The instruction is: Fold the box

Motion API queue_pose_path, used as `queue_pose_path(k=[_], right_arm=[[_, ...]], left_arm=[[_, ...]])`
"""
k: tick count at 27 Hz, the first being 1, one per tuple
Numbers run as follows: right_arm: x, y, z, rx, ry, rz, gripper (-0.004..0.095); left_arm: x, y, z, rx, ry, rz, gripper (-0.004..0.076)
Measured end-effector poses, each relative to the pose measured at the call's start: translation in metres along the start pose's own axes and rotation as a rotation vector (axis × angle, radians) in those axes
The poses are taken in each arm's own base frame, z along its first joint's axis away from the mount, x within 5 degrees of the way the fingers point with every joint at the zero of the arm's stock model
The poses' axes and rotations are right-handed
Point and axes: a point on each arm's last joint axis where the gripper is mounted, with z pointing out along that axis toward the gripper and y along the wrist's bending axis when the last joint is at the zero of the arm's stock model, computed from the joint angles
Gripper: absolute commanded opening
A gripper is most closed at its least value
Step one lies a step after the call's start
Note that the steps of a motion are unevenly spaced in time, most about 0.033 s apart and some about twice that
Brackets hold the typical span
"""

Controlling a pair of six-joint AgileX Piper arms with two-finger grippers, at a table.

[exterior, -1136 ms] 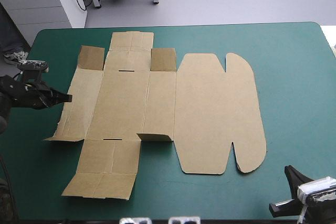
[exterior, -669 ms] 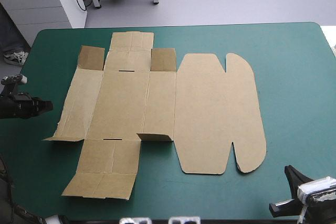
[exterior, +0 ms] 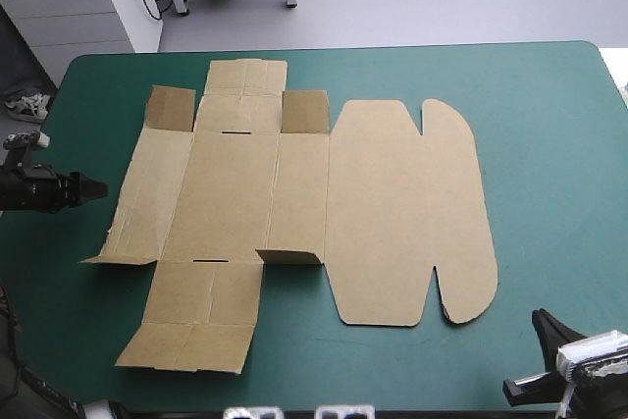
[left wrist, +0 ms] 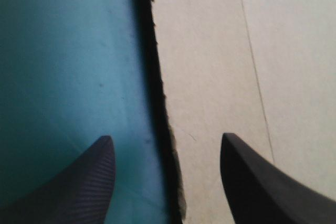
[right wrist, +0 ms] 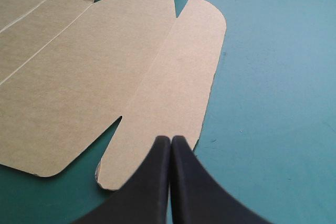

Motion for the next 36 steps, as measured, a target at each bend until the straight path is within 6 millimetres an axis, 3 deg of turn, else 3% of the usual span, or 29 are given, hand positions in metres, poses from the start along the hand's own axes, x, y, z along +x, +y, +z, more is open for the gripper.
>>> queue_pose_path(k=[4,10,17,25,30,36], right_arm=[[0.0,0.0,0.0,0.0,0.0,0.001,-0.0014],[0.0,0.0,0.0,0.0,0.0,0.003,-0.0014],[0.0,0.0,0.0,0.0,0.0,0.003,-0.0014],[0.0,0.0,0.0,-0.005,-0.001,0.007,-0.0014],[0.0,0.001,0.0,-0.006,-0.001,0.008,-0.0014],[0.0,0.001,0.0,-0.006,-0.001,0.008,-0.0014]], left_arm=[[-0.003,0.0,0.0,0.007,-0.03,-0.077,0.0303],[0.005,-0.001,0.008,0.107,0.037,-0.111,0.0305],[0.024,0.02,0.042,0.174,0.143,-0.205,0.0319],[0.02,0.023,0.044,0.199,0.141,-0.229,0.0341],[0.012,0.01,0.055,0.211,0.154,-0.237,0.0341],[0.002,-0.021,0.077,0.251,0.211,-0.19,0.0341]])
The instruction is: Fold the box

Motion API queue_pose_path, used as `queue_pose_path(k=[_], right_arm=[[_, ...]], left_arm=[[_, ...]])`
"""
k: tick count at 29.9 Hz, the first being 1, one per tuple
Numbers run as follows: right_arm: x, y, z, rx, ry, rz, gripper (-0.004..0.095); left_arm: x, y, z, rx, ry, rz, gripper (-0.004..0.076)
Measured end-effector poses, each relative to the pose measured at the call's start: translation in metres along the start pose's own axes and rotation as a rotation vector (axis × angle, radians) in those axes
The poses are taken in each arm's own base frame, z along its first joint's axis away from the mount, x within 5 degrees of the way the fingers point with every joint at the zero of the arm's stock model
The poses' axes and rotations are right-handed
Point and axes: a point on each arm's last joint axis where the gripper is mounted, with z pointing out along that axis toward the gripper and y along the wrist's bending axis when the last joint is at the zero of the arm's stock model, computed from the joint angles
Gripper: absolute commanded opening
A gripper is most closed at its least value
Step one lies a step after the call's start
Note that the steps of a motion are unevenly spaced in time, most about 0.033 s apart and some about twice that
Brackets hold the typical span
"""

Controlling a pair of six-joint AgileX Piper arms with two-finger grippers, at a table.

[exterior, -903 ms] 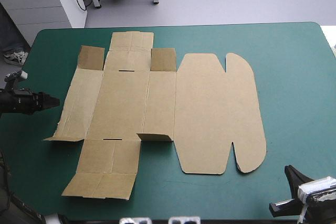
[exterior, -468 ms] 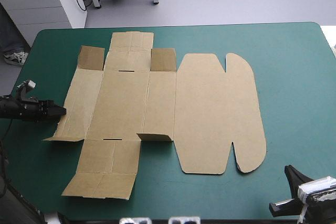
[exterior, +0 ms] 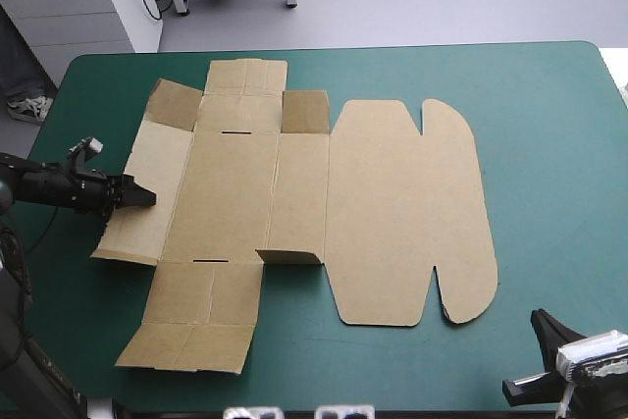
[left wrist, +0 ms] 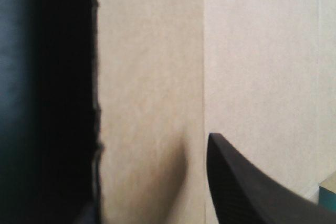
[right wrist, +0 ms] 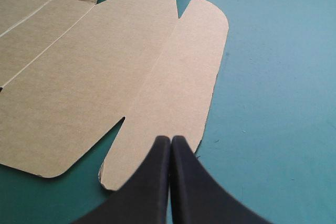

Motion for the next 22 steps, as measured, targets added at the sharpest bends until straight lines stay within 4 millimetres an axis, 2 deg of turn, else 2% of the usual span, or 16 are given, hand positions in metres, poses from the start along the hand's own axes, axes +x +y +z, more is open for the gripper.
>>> queue_pose_path(k=[4,8,14,20,22], right_arm=[[0.0,0.0,0.0,0.0,0.0,0.0,-0.0014],[0.0,0.0,0.0,0.0,0.0,0.0,-0.0014],[0.0,0.0,0.0,0.0,0.0,0.0,-0.0014],[0.0,0.0,0.0,-0.001,0.0,0.0,-0.0014],[0.0,0.0,0.0,-0.001,0.0,0.0,-0.0014]], left_arm=[[-0.003,-0.011,0.011,-0.002,0.045,0.004,0.0341],[-0.003,-0.013,0.012,-0.007,0.052,-0.016,0.0326],[-0.005,-0.022,0.02,-0.019,0.081,0.0,0.0164],[-0.006,-0.029,0.027,-0.055,0.136,0.026,0.01],[-0.006,-0.029,0.027,-0.055,0.14,0.022,0.005]])
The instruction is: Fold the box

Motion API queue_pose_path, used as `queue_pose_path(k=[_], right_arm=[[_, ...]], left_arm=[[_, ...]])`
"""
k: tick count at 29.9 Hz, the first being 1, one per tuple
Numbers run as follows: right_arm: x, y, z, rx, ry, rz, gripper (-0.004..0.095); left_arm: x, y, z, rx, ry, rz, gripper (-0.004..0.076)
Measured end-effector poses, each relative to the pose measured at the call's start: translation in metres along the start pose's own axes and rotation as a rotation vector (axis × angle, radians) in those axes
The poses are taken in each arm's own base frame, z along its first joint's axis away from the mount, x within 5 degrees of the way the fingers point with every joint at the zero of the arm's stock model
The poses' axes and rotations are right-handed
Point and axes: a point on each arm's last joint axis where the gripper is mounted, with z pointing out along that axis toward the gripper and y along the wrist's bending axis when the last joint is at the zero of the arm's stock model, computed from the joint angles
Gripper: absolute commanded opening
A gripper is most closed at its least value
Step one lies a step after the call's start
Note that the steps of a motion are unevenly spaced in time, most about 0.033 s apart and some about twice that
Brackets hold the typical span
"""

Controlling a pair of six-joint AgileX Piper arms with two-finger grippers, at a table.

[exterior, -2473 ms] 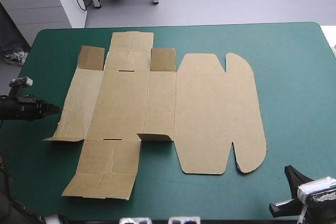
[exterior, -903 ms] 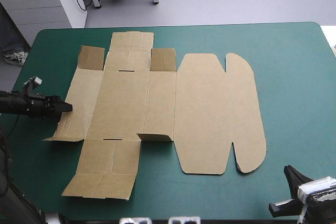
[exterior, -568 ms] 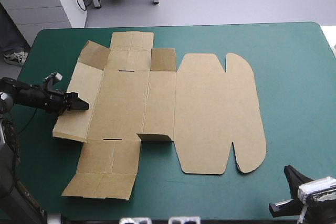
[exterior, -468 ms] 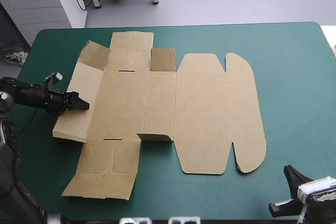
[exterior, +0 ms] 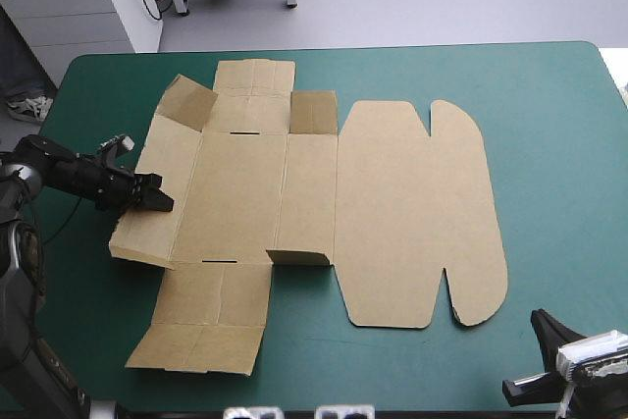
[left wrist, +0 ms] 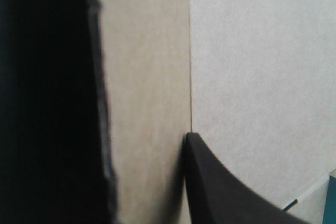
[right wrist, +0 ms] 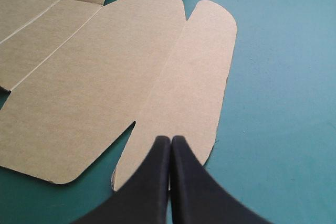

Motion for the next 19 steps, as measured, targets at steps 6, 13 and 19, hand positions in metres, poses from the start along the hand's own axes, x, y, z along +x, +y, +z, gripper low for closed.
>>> queue_pose_path(k=[6,13,19], right_arm=[[0.0,0.0,0.0,0.0,0.0,0.0,-0.0014],[0.0,0.0,0.0,0.0,-0.001,0.0,-0.0014],[0.0,0.0,0.0,0.0,-0.002,0.0,-0.0014]], left_arm=[[-0.001,-0.003,-0.002,0.013,0.001,0.018,-0.0006],[-0.013,-0.012,-0.01,-0.03,0.009,0.119,-0.0008],[-0.05,-0.056,-0.045,-0.242,-0.024,0.4,-0.0008]])
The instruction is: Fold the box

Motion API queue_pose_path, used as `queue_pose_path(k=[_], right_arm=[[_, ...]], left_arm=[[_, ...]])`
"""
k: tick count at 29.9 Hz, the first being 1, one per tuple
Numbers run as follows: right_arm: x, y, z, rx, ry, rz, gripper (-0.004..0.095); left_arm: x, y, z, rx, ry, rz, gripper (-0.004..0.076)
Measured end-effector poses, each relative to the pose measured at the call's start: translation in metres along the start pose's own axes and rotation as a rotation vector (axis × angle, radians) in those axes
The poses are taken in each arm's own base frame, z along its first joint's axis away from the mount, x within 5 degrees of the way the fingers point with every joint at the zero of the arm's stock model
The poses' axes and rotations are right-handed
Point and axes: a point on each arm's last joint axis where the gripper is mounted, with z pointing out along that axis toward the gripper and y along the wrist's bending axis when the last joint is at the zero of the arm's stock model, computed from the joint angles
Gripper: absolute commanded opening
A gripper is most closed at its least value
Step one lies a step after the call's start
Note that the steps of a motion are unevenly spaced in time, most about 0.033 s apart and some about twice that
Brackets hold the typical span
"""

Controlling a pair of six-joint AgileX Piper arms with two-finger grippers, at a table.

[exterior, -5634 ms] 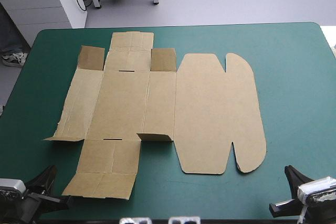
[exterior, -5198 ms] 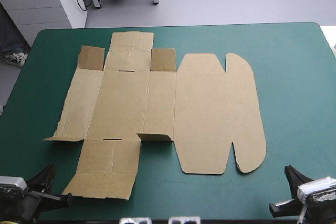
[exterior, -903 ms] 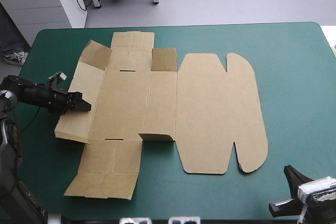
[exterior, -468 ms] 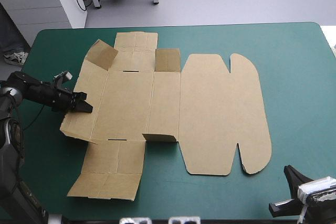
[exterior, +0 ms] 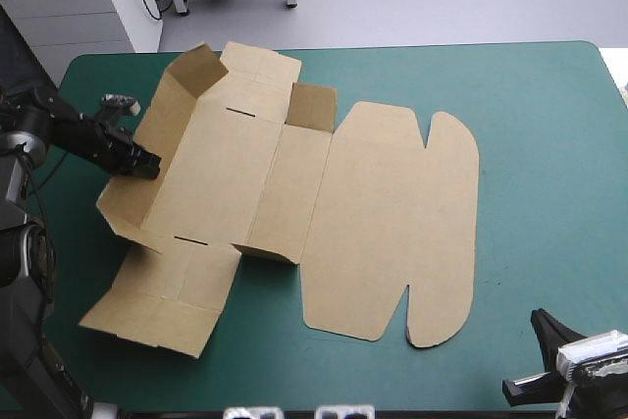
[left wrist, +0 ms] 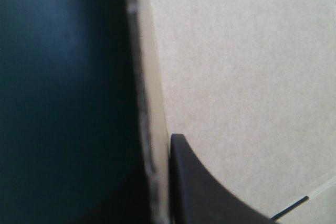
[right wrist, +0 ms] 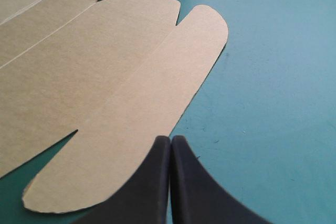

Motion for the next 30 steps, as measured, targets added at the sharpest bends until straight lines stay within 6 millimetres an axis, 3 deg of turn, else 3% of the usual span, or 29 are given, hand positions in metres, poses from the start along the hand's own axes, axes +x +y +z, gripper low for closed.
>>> queue_pose_path(k=[6,12,21,30], right_arm=[[0.0,0.0,0.0,0.0,-0.001,0.0,-0.0014],[0.0,0.0,0.0,0.004,-0.005,-0.003,-0.0014],[0.0,-0.001,0.001,0.013,-0.004,-0.01,-0.0014],[0.0,-0.003,0.001,0.031,-0.004,0.007,-0.0014]], left_arm=[[-0.063,-0.064,-0.031,-0.21,-0.018,0.358,-0.0008],[-0.095,-0.141,-0.03,-0.371,0.029,0.673,-0.0008],[-0.1,-0.236,-0.008,-0.482,0.091,0.995,-0.0008],[-0.078,-0.331,-0.016,-0.545,0.033,1.248,-0.0008]])
